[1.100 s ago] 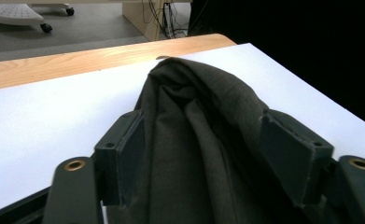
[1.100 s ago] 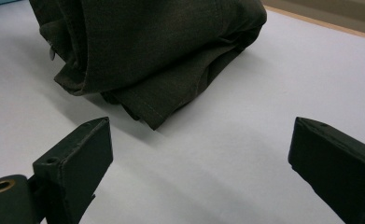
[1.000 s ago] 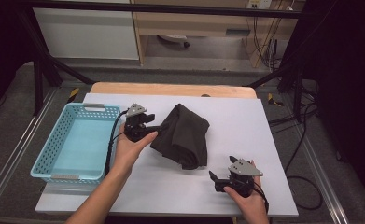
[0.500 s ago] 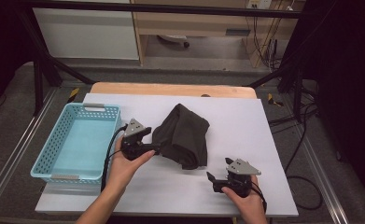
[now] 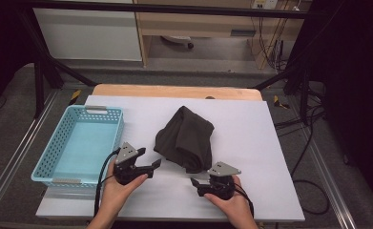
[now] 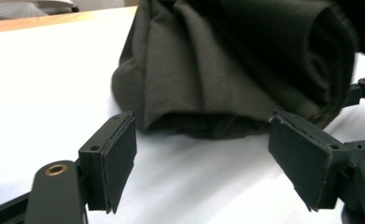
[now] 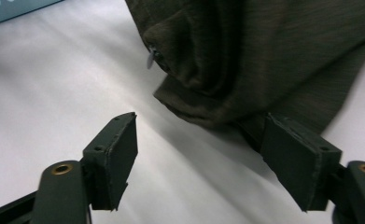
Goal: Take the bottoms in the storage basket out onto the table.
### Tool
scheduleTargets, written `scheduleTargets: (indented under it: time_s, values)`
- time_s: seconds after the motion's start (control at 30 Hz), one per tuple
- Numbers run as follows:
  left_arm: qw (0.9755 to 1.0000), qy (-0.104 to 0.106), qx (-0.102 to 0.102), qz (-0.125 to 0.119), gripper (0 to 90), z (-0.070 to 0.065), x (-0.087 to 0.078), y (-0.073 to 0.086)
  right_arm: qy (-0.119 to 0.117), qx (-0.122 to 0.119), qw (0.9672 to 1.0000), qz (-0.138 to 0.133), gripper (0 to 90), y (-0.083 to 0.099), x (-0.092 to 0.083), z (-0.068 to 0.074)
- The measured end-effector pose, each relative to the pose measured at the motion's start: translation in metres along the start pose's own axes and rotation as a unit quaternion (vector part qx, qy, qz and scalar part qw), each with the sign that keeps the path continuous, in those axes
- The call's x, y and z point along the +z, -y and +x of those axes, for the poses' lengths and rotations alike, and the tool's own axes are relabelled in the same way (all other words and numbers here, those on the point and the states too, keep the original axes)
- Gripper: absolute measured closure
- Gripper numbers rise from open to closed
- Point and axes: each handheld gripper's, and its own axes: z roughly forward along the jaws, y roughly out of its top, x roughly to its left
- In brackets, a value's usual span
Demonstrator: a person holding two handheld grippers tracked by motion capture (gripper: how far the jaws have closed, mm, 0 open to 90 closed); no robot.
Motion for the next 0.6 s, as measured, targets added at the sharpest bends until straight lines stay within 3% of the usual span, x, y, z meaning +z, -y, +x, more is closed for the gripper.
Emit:
scheduleTargets:
  time_s: [0.13, 0.3, 0.43, 0.6]
  values:
    - [1.0000, 0.000, -0.001, 0.003, 23.0, 0.002, 0.002, 0.002, 0.011, -0.006, 0.9999, 0.002, 40.4, -0.006, 0.008, 0.001]
    - [0.9999, -0.010, -0.003, 0.003, 23.5, 0.005, 0.001, 0.003, 0.018, 0.004, 0.9996, -0.021, 59.7, -0.012, 0.003, -0.005]
    - [0.9999, -0.012, -0.004, 0.007, 23.6, 0.006, 0.003, 0.005, 0.022, -0.006, 0.9991, -0.036, 69.3, -0.019, -0.002, -0.005]
    - [0.9999, -0.007, -0.006, 0.010, 23.6, 0.005, 0.005, 0.006, 0.025, -0.007, 0.9985, -0.047, 73.2, -0.032, -0.008, -0.011]
